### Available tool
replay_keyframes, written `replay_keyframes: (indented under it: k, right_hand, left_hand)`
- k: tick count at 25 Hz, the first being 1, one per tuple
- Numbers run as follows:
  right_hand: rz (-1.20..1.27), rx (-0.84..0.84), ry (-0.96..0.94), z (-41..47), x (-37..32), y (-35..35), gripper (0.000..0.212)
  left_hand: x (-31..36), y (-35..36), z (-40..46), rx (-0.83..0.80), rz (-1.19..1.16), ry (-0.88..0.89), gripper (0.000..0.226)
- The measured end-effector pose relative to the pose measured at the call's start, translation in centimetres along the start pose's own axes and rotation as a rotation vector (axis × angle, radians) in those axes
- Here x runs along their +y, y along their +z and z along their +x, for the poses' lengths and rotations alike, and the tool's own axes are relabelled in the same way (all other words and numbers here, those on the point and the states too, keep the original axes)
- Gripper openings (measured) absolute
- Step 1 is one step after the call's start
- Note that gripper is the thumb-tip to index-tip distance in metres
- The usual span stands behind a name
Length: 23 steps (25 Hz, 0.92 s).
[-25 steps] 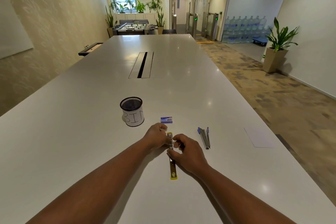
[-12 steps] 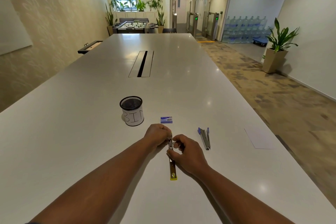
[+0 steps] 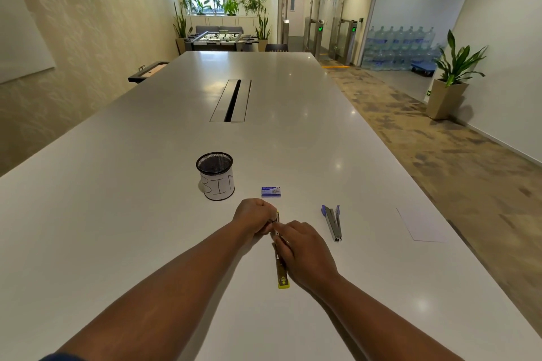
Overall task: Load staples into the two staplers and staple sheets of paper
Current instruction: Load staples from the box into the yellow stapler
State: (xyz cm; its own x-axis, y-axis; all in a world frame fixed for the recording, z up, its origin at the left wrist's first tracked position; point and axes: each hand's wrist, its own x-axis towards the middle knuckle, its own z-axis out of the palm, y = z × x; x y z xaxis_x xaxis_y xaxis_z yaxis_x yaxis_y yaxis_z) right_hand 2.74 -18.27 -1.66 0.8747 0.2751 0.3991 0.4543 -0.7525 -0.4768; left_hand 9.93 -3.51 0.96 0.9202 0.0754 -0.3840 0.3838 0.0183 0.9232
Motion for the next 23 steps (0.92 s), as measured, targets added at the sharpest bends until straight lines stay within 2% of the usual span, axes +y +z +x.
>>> replay_keyframes:
  k: [5, 10, 13, 19, 23]
  right_hand:
    - [-0.008, -0.049, 0.045, 0.3, -0.7, -0.1, 0.042]
    - [-0.003, -0.059, 0.074, 0.3, -0.3, 0.0, 0.037]
    - [0.005, -0.066, 0.070, 0.3, -0.1, 0.2, 0.044]
    - [0.066, -0.073, 0.073, 0.9, 0.9, 0.3, 0.037]
    - [0.001, -0.099, 0.111, 1.2, 0.6, 0.6, 0.037]
  left_hand:
    - [-0.4, -0.4, -0.2, -0.012, -0.036, 0.023, 0.032]
    - [-0.8, -0.5, -0.1, -0.040, -0.064, 0.068, 0.021]
    - [-0.7, -0.4, 0.1, -0.033, -0.062, 0.081, 0.013]
    - [-0.6, -0.6, 0.5, -0.043, -0.037, 0.071, 0.011]
    - [-0.7, -0.6, 0.6, -0.057, -0.019, 0.063, 0.010]
